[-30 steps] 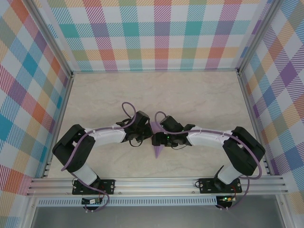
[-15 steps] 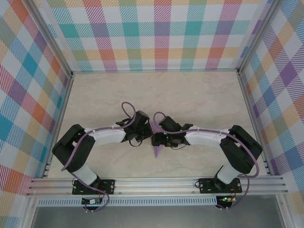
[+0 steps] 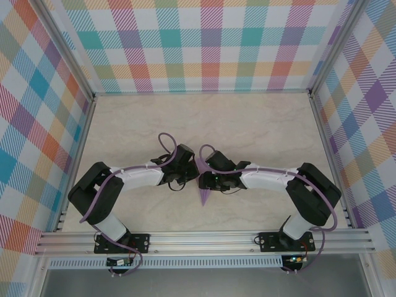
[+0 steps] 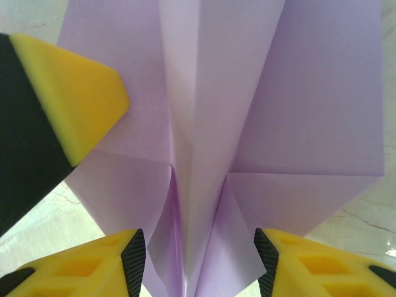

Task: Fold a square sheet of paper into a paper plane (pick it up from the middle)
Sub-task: Move the paper plane to the top-center of the table.

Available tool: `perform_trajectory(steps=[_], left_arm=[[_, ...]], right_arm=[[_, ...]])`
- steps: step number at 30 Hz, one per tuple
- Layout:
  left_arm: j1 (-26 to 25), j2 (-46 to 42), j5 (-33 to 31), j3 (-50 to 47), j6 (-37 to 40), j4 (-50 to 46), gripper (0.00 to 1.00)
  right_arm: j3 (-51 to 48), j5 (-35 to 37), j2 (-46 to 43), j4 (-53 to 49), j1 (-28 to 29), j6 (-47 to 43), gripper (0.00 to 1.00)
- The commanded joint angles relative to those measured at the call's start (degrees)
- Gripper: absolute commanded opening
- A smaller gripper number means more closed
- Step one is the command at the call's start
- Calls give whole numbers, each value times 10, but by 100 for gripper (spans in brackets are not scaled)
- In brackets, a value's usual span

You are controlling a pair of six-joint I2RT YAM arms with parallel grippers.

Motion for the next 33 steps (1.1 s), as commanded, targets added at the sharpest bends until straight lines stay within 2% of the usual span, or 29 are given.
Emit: perform_trajectory(steps=[1, 8, 13, 16, 18, 20, 23, 26, 31, 33], left_arm=[[7, -19, -1, -10, 1, 1, 6], [7, -21, -1, -10, 0, 0, 12], [14, -36, -13, -10, 5, -23, 20], [25, -55, -33, -4, 15, -61, 32], [36, -71, -45, -2, 24, -88, 48], [43, -83, -63, 4, 30, -122, 62], [54, -97, -89, 11, 41, -170, 77], [60, -109, -110, 10, 46, -188, 87], [64, -128, -130, 3, 50, -196, 100], [64, -134, -135, 1, 52, -200, 100]], right_arm=[[17, 13, 14, -7, 5, 22, 50], [33, -10, 43, -3, 5, 34, 45], [41, 12, 41, -34, 6, 38, 32], [60, 38, 40, -88, 6, 34, 19], [89, 73, 48, -159, 6, 25, 11], [100, 101, 44, -199, 5, 17, 8], [111, 124, 36, -234, 4, 5, 8], [121, 128, 43, -247, 4, -4, 8], [135, 117, 76, -246, 1, 2, 11], [145, 106, 93, -246, 0, 5, 14]])
